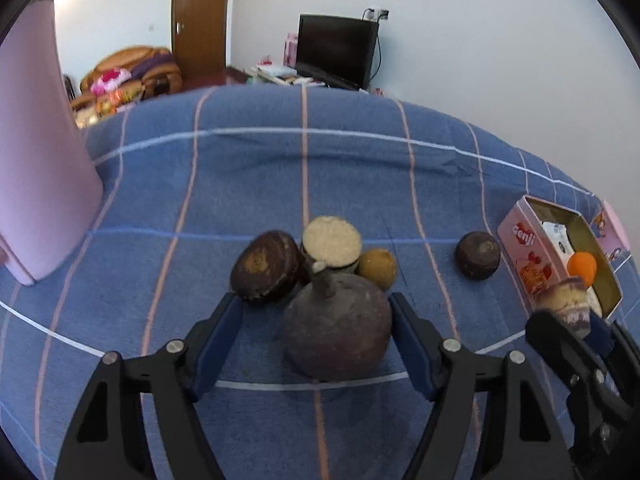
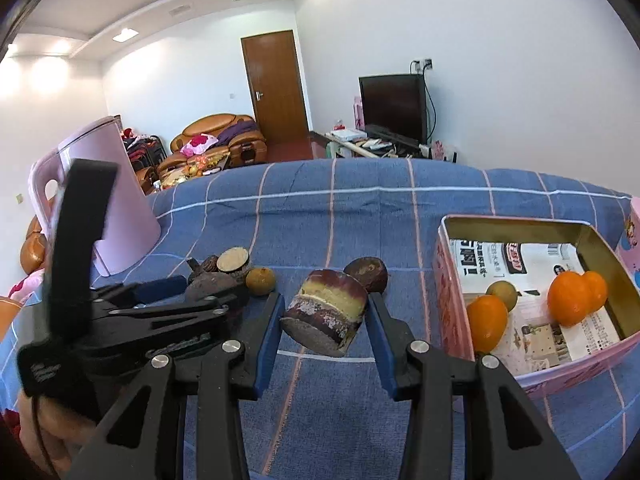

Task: Organize fruits
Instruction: 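Grasp the purple-white cylindrical piece with the right tool while the left tool grasps the dark stemmed fruit, then carry the cylindrical piece and dark stemmed fruit toward the pink tin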

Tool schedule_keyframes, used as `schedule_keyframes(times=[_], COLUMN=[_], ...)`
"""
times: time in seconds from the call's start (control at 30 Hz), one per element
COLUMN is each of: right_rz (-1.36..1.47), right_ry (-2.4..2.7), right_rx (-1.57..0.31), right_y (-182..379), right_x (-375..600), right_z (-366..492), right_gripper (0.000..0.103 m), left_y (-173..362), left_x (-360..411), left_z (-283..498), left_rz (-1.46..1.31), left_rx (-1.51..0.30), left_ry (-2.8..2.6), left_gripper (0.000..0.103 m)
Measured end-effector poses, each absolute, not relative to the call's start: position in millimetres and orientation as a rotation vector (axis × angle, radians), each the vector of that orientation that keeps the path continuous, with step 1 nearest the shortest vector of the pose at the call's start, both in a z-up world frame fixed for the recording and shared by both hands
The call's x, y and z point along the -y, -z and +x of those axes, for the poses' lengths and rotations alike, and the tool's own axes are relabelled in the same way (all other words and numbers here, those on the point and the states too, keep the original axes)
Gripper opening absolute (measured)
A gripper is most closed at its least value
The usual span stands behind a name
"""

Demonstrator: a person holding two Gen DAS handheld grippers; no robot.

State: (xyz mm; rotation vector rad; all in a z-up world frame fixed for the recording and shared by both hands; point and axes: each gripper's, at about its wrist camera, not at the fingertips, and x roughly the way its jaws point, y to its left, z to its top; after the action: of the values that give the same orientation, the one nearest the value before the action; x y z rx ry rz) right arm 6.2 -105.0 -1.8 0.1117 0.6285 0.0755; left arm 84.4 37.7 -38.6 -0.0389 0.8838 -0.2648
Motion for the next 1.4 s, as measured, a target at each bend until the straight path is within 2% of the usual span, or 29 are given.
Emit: schedule_keyframes(times=[0.07,0.1,0.13,0.17,0.37,0.73,1.4], right_rz=[0.115,0.115,0.116,0.115,0.12,0.014,-0.007], right_ry=[-0.077,-0.076,-0.077,-0.077,-0.073,-0.05,-0.022], right_rx=[-0.64,-0.642,-0.643,-0.643,-0.62,-0.461,-0.446], right_y=[2.6,4.2,4.1,4.9,4.4,-10.4,-10.6], right_x=[104.6,103.8,103.8,102.9,104.2,91.5,92.7], right_z=[9.8,11.7,12.2,13.0,11.7,-6.7,-18.1], right_gripper=[0.044,0.044,0.044,0.044,0.044,0.044,0.044], left_y=[38.9,38.4,37.3,35.7,31.2,2.8,-2.8], left_x=[-38.5,-39.4,-39.9,-40.8,-52.1,-63.2,-51.6], left_z=[83.7,82.4,80.9,78.9,67.8,35.3,2.0], left_rz=[-0.053,-0.059,-0.067,-0.071,-0.099,-0.027,-0.032], left_rx=[-0.883,-0.877,-0.869,-0.861,-0.823,-0.576,-0.551], left_ry=[0.27,0.276,0.288,0.298,0.22,-0.001,-0.03], left_gripper=[0.074,0.067,0.053,0.052,0.051,0.051,0.051])
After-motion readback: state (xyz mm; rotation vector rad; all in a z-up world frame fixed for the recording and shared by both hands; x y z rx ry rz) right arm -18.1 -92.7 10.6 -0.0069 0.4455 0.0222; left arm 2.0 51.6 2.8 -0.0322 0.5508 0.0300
